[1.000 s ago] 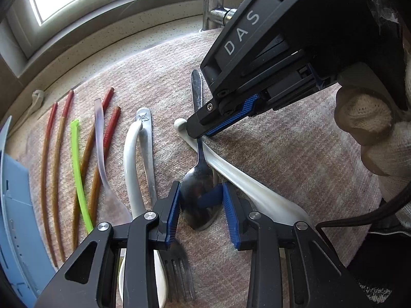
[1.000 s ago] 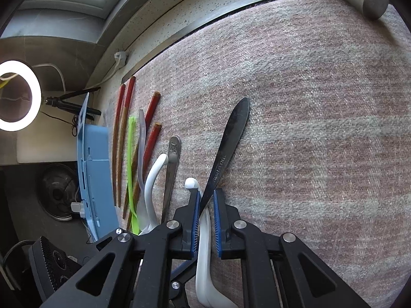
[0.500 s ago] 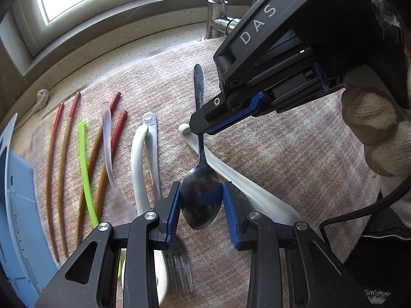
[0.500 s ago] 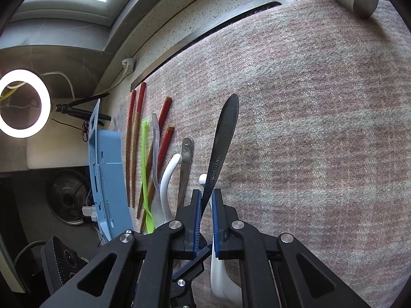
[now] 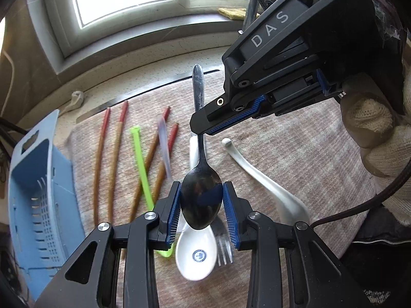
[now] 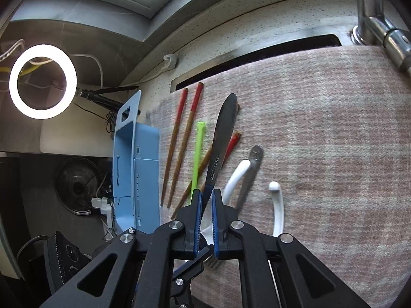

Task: Organize utensils
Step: 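Carry the metal spoon into the blue drainer and open the left tool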

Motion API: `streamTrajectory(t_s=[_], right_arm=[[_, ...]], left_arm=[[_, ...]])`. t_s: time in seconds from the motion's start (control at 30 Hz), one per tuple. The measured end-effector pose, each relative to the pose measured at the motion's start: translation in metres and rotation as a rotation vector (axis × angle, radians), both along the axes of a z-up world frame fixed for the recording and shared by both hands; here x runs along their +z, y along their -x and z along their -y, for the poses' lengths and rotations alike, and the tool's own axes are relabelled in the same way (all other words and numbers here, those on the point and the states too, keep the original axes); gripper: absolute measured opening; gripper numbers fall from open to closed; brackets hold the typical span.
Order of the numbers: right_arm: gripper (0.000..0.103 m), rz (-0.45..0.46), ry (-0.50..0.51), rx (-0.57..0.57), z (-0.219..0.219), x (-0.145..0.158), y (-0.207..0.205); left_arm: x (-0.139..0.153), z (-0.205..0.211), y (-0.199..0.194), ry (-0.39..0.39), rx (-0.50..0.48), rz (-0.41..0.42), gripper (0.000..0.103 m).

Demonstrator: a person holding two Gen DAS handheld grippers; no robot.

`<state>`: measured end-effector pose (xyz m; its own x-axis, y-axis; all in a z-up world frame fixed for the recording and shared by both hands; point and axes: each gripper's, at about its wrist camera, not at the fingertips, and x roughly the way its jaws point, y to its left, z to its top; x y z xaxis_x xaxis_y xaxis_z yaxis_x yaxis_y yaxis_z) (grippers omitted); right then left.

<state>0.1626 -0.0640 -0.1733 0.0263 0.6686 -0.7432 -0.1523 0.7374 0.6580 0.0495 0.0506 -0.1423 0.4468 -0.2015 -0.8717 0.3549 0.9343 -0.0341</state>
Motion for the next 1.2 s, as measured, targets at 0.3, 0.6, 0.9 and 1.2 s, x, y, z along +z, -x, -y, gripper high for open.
streamTrajectory(t_s=[0.3, 0.6, 0.9, 1.2], right_arm=[[0.007, 0.045, -0.029, 0.122, -0.094, 0.022, 0.013], [0.007, 0.051, -0.020, 0.230, -0.188, 0.018, 0.023], [0.007, 0.058, 0.042, 0.278, -0.236, 0.002, 0.030], [0.049, 0.135, 0.076, 0.269, -0.232, 0.007, 0.024]], left_arm=[[0.032, -0.077, 0.030, -0.015, 0.120, 0.045, 0.031], [0.027, -0.147, 0.049, -0.025, 0.224, 0.031, 0.031], [0.003, -0.183, 0.056, 0.026, 0.284, -0.006, 0.031], [-0.007, -0.186, 0.051, 0.025, 0.298, -0.027, 0.053]])
